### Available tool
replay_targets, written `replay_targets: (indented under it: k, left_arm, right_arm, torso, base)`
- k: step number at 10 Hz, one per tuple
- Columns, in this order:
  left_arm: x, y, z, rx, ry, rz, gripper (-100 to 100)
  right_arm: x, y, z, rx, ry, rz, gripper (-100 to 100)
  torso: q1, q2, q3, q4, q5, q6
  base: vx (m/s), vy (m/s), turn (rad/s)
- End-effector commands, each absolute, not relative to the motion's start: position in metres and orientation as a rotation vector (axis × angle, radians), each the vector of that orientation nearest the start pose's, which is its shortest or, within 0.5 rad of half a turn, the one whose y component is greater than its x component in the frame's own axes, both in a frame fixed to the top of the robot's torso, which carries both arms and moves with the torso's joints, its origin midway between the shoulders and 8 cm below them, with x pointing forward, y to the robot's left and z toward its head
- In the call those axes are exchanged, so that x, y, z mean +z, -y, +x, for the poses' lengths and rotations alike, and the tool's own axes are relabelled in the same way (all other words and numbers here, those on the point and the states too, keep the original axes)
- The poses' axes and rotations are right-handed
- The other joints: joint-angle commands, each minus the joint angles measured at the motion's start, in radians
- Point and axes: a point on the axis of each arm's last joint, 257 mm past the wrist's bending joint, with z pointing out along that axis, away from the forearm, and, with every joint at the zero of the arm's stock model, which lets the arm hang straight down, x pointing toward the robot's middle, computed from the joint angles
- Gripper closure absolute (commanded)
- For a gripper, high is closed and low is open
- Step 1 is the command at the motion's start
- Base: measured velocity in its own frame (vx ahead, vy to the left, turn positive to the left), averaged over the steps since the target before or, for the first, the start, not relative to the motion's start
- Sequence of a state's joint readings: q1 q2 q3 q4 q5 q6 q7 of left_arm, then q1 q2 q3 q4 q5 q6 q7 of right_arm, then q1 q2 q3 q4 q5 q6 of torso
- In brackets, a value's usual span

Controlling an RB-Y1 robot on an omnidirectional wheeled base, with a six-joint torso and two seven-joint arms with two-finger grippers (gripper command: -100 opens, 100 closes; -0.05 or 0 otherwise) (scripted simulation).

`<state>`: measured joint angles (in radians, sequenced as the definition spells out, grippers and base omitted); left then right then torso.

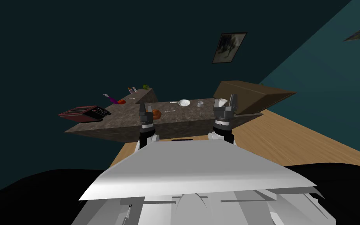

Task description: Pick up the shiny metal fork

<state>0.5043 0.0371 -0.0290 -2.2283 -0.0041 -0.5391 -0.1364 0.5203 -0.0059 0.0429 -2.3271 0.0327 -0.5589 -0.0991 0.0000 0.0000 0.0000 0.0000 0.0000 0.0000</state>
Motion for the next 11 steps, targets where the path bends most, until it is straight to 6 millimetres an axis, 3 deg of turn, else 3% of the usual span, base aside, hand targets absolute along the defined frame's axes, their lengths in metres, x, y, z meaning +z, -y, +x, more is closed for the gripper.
replay_targets:
  k: [1, 5, 6, 8, 11]
  left_arm:
    - [-0.012, -0.276, 0.353, -1.174, -0.753, -0.623, -100]
    - [-0.074, -0.317, 0.356, -1.083, -0.915, -0.773, -100]
    - [-0.076, -0.317, 0.356, -1.08, -0.921, -0.78, -100]
    - [-0.117, -0.349, 0.348, -1.01, -1.007, -0.891, -100]
    - [-0.146, -0.369, 0.342, -0.959, -1.066, -0.977, -100]
  right_arm:
    - [0.049, 0.259, 0.325, 1.432, -0.553, 0.603, 0]
    - [0.049, 0.259, 0.325, 1.432, -0.552, 0.603, 0]
    - [0.049, 0.259, 0.325, 1.432, -0.552, 0.603, 0]
    - [0.049, 0.259, 0.325, 1.432, -0.552, 0.603, 0]
    - [0.049, 0.259, 0.325, 1.432, -0.552, 0.603, 0]
  torso:
    - [0.0, 0.0, 0.0, 0.0, 0.0, 0.0]
    - [-0.005, 0.008, 0.005, 0.002, -0.001, 0.0]
    - [-0.005, 0.009, 0.005, 0.002, -0.001, 0.0]
    - [-0.003, 0.005, 0.003, 0.001, -0.001, 0.0]
    - [-0.003, 0.006, 0.003, 0.001, -0.001, 0.0]
  base:
    - [-0.037, -0.034, -0.066]
    - [-0.108, -0.081, -0.104]
    - [-0.071, -0.062, -0.022]
    - [-0.069, -0.066, -0.152]
    - [-0.064, -0.055, -0.088]
